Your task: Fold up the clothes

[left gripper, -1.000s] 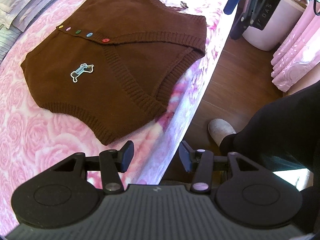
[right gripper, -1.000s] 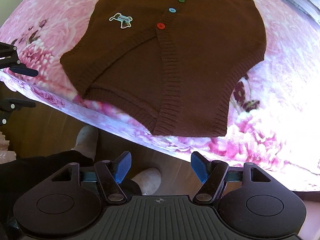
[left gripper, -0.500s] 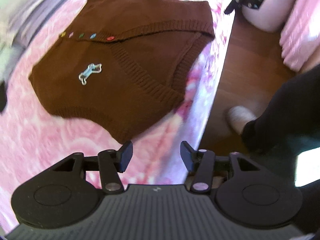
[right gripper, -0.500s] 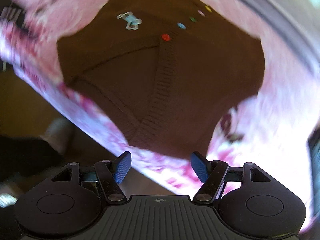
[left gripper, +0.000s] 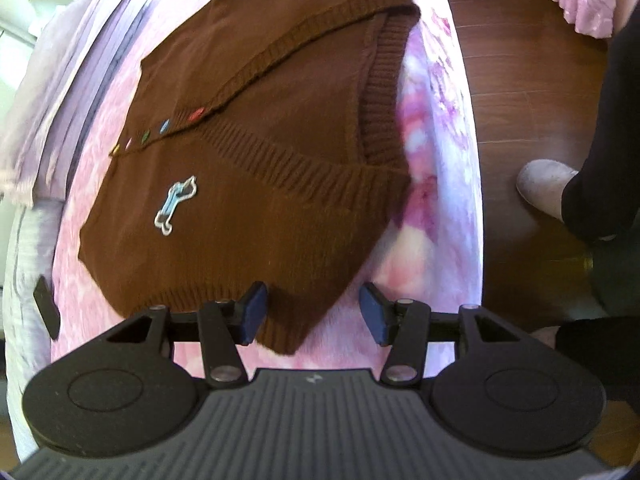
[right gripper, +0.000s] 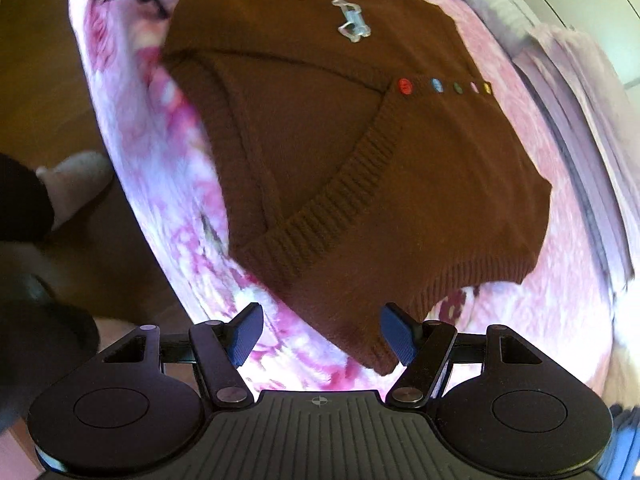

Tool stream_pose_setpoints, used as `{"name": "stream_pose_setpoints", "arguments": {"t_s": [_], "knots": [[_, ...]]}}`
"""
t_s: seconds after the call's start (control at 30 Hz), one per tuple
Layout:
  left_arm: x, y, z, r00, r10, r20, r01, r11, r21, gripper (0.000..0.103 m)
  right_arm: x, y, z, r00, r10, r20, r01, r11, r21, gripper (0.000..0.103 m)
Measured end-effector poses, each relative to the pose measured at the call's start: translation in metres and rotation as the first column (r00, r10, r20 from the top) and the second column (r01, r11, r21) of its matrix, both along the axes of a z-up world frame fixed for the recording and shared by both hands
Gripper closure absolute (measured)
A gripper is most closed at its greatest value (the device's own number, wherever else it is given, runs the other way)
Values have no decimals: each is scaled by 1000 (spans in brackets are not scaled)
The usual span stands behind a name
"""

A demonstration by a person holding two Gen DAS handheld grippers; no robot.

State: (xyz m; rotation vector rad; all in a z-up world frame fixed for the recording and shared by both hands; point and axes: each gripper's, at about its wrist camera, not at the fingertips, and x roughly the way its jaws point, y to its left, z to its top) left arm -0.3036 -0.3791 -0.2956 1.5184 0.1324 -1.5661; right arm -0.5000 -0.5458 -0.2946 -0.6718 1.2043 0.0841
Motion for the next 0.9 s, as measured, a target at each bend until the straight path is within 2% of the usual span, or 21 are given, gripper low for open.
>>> {"name": "stream_pose_setpoints", "arguments": {"t_s": [0.1, 0.27, 0.43, 0.5, 0.57, 0.67, 0.7, 0.73, 0.83, 0.9], "knots": [[-1, -5, 0, 1000, 4, -10, -4, 1000, 0, 55, 0, -1, -11, 998, 61, -29, -61, 998, -21, 34], [1, -14, 5, 997, 59, -49, -59, 998, 6, 54, 5, 1, -3, 993, 111, 29, -110, 994, -27, 34], [-3, -12, 2, 1000, 6, -20, -6, 1000, -8, 54, 12, 0, 1, 990, 122, 69, -120, 992, -34, 40], [-6, -9, 0, 1000, -28, -8, 27, 1000, -8, 61, 11, 2, -1, 989, 139, 56, -137, 990, -36, 40], [-6, -8, 0, 999, -37, -21, 37, 999, 10, 77, 10, 3, -5, 987, 153, 43, -151, 988, -30, 43], [-5, -8, 5, 999, -14, -41, 14, 1000, 10, 94, 10, 1, -4, 987, 154, 46, -153, 988, -19, 54], [-3, -10, 9, 999, 11, -53, -11, 1000, 2, 95, 11, -1, -3, 987, 150, 51, -149, 989, -15, 66], [0, -12, 15, 997, 37, -66, -37, 999, -10, 95, 11, -2, -1, 988, 143, 55, -143, 990, -7, 82], [12, -20, 31, 990, 97, -102, -102, 994, -44, 97, 14, -9, 12, 991, 109, 80, -112, 993, 32, 93], [20, -27, 39, 985, 119, -126, -124, 992, -32, 98, 17, -14, 24, 993, 88, 81, -94, 993, 70, 95]]}}
